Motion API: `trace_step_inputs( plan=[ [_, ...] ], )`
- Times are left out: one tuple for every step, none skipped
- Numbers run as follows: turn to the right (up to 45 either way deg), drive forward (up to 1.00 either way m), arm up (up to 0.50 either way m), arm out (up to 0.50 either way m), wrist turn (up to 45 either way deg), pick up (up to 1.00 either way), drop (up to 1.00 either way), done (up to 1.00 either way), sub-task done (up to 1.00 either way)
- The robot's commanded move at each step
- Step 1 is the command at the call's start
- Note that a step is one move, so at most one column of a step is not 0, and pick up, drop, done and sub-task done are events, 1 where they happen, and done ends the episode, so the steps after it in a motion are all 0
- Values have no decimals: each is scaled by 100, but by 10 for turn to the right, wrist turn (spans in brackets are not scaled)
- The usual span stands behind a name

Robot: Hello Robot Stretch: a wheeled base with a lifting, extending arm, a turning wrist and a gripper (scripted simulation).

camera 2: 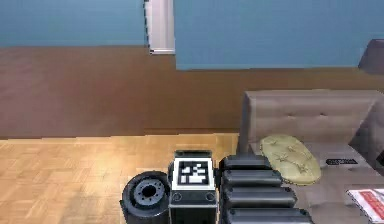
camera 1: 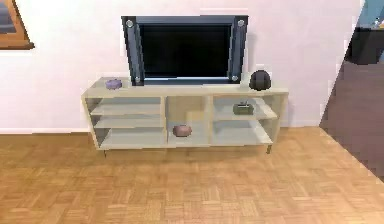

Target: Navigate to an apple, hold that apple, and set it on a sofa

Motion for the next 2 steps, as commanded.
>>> trace_step_inputs(
  plan=[
    [-450,0,0,0,0,0,0,0,0],
    [-450,0,0,0,0,0,0,0,0]
  ],
)
